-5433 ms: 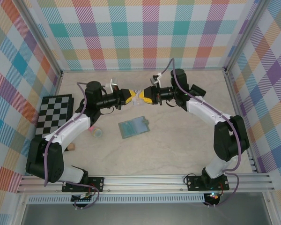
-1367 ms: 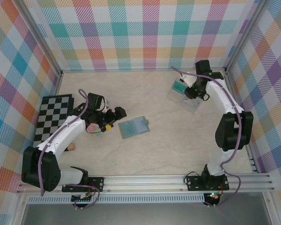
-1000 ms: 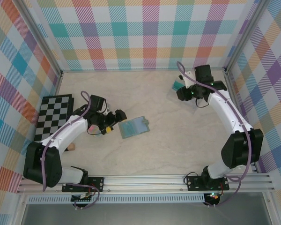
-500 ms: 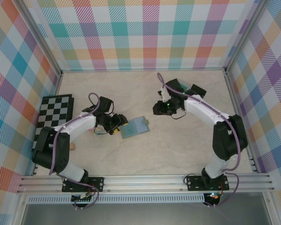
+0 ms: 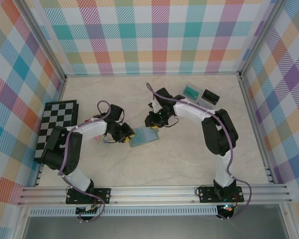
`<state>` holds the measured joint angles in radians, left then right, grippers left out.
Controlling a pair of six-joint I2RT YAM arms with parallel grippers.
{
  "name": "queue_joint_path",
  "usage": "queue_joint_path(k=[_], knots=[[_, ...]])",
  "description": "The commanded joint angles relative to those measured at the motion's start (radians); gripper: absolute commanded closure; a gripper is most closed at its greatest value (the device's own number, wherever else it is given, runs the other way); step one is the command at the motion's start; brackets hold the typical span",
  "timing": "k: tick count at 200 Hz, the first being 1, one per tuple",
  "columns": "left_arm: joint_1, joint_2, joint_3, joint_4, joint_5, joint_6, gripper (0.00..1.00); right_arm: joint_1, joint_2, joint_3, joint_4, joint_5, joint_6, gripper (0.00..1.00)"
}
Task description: Take the credit cards out of the card holder
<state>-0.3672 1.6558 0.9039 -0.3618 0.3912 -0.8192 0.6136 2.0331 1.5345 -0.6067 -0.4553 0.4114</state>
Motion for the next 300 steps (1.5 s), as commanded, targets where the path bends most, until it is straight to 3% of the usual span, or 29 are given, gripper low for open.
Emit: queue_joint_path(k=[1,31,138,240,300], knots=[[-0.013,0.021,0.009,0.050,0.003,-0.011,0.76,0.006,0.067,0.073,-0.021,-0.119,-0.026,0.73],[-0.013,0.038,0.007,0.039,-0.017,-0.003,0.78,0.008,0.144,0.130,-0.043,-0.208,-0.053,0.74],[-0.013,0.079,-0.025,0.000,-0.028,0.023,0.87,0.015,0.273,0.222,-0.097,-0.185,-0.083,0.78],[-0.013,0.081,-0.019,0.002,-0.013,0.034,0.86,0.042,0.286,0.213,-0.132,-0.233,-0.132,0.82],[-0.013,0.042,-0.020,0.012,0.017,0.045,0.81,0.049,0.223,0.104,-0.064,-0.241,-0.094,0.86]])
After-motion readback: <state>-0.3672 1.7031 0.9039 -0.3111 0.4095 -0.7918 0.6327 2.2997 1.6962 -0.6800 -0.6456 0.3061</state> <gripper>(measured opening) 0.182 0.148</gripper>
